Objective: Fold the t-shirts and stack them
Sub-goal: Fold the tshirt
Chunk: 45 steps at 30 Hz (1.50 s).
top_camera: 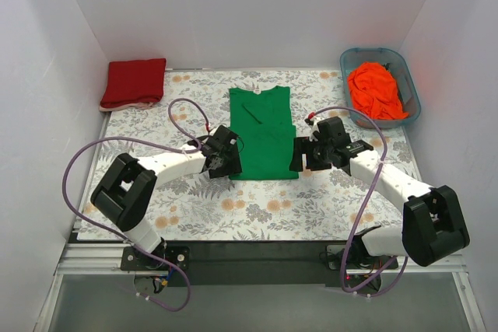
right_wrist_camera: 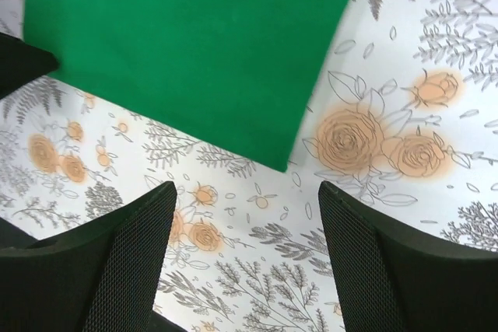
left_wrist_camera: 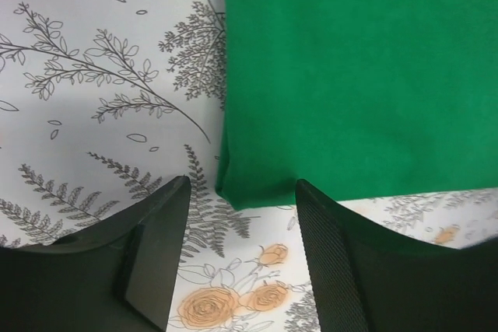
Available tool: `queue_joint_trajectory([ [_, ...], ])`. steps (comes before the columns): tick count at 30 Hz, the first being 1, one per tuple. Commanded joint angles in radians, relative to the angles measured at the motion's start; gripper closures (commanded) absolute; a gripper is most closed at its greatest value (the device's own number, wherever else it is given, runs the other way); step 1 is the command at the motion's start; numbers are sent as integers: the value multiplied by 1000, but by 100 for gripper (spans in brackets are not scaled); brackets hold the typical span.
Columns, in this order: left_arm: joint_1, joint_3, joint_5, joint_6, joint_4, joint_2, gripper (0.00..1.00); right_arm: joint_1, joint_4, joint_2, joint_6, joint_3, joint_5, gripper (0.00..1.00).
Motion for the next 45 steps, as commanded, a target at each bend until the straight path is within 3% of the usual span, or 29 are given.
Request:
queue_joint_trajectory([
  [1,-4,44,-35,18,-53,9,46,-1,-54,-20,-15,-21,68,20],
  [11,-43,73,-28,1,-88,112,61,-1,-42,50,2,-23,54,21],
  [20,-89,122,-91,-62,-218,190,62,1,-11,61,14,-37,30,22],
  [23,-97,117,-89,-71,-232,193,69,8,10,81,37,-38,13,22],
  [29,-97,95,-80,-81,-241,170,100,36,53,137,86,-29,19,24],
  [45,-127,22,11,-127,-289,46,100,128,17,145,163,-24,164,37],
])
